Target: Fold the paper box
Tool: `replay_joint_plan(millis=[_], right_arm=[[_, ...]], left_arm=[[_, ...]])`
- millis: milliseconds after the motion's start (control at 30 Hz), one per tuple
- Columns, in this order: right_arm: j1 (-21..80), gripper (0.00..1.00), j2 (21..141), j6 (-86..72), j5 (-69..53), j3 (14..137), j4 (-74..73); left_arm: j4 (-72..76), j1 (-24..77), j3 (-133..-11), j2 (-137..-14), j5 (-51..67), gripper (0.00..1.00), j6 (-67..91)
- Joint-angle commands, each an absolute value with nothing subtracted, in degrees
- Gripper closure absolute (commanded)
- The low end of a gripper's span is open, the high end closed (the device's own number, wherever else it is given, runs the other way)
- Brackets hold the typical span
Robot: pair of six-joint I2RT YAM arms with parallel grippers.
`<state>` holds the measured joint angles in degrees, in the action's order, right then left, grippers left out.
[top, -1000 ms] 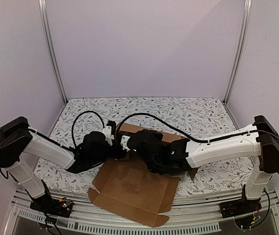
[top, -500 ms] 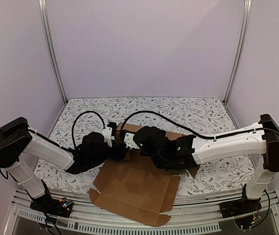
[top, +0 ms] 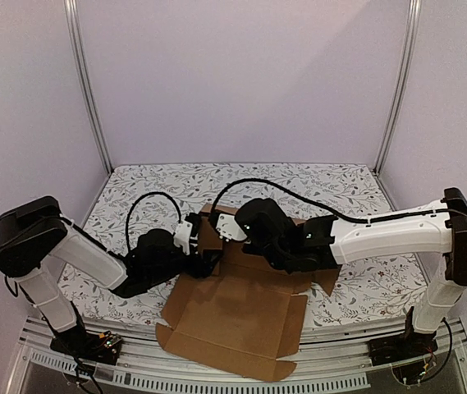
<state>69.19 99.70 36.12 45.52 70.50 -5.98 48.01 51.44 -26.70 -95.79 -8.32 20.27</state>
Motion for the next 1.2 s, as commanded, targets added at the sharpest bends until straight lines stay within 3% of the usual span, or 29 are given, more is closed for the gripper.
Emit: replay_joint_plan(millis=[0,333,467,533,600,800,967,1033,1167], right_arm=[[69.11,1.00,98.23,33.21,42.82,68.62,-9.07],[69.10,1.00,98.13,31.51,43.24,68.50,-10.05],[69.06,1.00,98.17,31.47,43.33,68.81,-10.07],[69.06,1.00,98.17,31.30,43.33,68.90,-10.24],[69.04,1.00,98.09,31.16,43.26,68.86,-10.35],[69.05,1.00,97.74,30.68,43.32,68.82,-10.57],[69.13,1.00,97.41,30.25,43.18,68.86,-10.61],[69.11,1.00,97.51,30.00,42.99,68.97,-10.68],[69.67,1.00,97.71,29.47,43.11,69.37,-10.75]], left_arm=[[53.98,52.21,-25.57,-98.59,-7.33,0.23,17.47],[53.75,52.21,-24.55,-99.79,-9.25,0.29,17.20],[52.82,52.21,-24.67,-99.67,-9.16,0.52,17.38],[52.13,52.21,-25.34,-99.71,-8.37,0.69,17.29],[51.11,52.23,-26.26,-99.70,-7.43,0.76,17.37],[49.38,52.22,-28.04,-99.32,-6.08,0.69,17.79],[47.82,52.28,-28.27,-98.54,-6.60,0.52,18.34],[46.94,52.29,-28.71,-98.53,-7.18,0.53,18.40],[45.28,52.32,-30.21,-98.85,-8.30,0.91,18.14]])
